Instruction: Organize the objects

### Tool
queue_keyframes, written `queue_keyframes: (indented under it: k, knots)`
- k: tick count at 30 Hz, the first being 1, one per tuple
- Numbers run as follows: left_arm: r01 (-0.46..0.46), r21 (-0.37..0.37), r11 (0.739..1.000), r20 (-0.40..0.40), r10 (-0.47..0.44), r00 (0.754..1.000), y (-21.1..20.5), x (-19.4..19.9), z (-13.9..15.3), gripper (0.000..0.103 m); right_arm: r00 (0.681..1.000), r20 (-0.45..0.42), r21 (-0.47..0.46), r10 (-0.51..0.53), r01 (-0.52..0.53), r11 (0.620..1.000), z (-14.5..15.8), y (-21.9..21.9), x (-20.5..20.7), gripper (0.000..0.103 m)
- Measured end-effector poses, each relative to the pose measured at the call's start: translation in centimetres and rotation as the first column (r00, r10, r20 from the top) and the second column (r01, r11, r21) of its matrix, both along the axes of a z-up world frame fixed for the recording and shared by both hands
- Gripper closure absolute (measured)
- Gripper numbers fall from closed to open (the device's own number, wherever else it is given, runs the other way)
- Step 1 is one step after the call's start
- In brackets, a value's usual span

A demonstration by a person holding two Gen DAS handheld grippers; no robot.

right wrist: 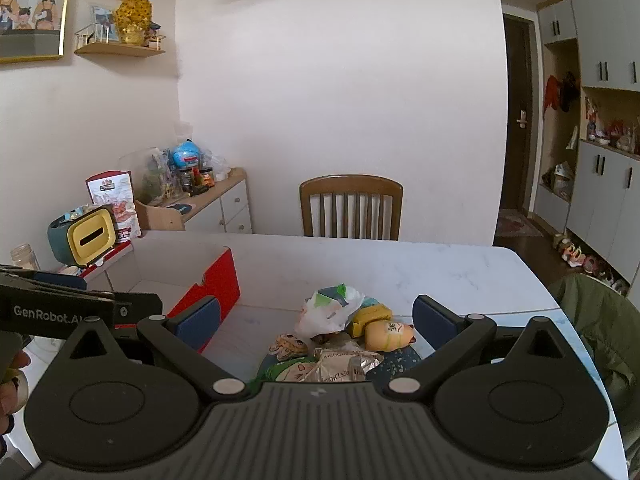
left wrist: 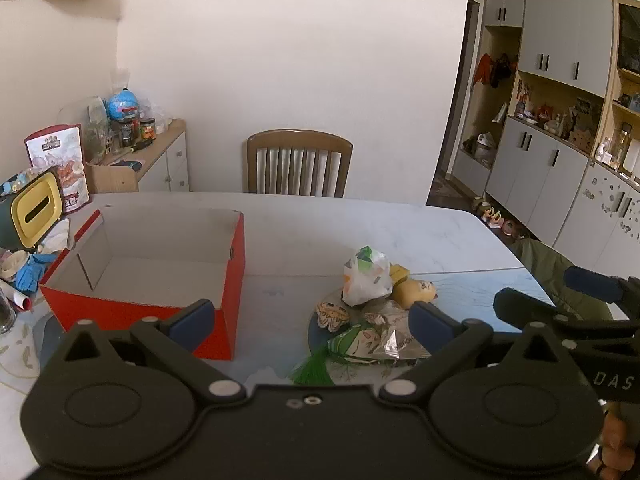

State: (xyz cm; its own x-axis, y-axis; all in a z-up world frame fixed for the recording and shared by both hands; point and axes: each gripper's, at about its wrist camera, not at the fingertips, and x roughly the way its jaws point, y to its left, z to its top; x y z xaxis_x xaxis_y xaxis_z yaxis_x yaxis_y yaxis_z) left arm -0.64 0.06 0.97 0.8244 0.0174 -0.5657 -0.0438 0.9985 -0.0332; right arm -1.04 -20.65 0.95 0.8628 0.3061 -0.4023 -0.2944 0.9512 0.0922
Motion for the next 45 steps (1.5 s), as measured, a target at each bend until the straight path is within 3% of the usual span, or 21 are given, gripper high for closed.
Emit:
queue_keyframes:
  k: [12,21,29,34,45]
  knots:
    - [0.001,0.003,1.000,-0.021,-0.001,1.000,0.6,1.2,-0.8,0.000,1.000,-0.024,-0.018,0.005,-0.006,1.000,-0.6,0.7,1.3,0.000]
    - [0.070,-0.026,0.997,-0.047,-0.071,0.996,1.2,5.3,-2.4,0.000,0.995,-0.095,-0.067,-0.004,-0.002,0.998,-2.3,0.3,4.6,0.000]
    - [0.083,-0.048,0.995,-0.073,-0.086,0.994,1.8,12.2,-3.0,0.000,0.984,-0.168,-0.111,-0.051,0.033,0.993,-4.4,0.0,8.6,0.001]
    - [0.137,-0.040,0.990,-0.088,-0.140,0.986,0.5,16.9,-3.8,0.000,0.973,-0.216,-0.112,-0.081,0.058,0.992,-5.8,0.3,11.1,0.001]
    - [0.223,-0.061,0.973,-0.282,-0.231,0.931,-2.0,25.5,-9.5,0.001,0.951,-0.284,-0.183,-0.119,0.068,0.981,-9.4,3.1,13.2,0.001]
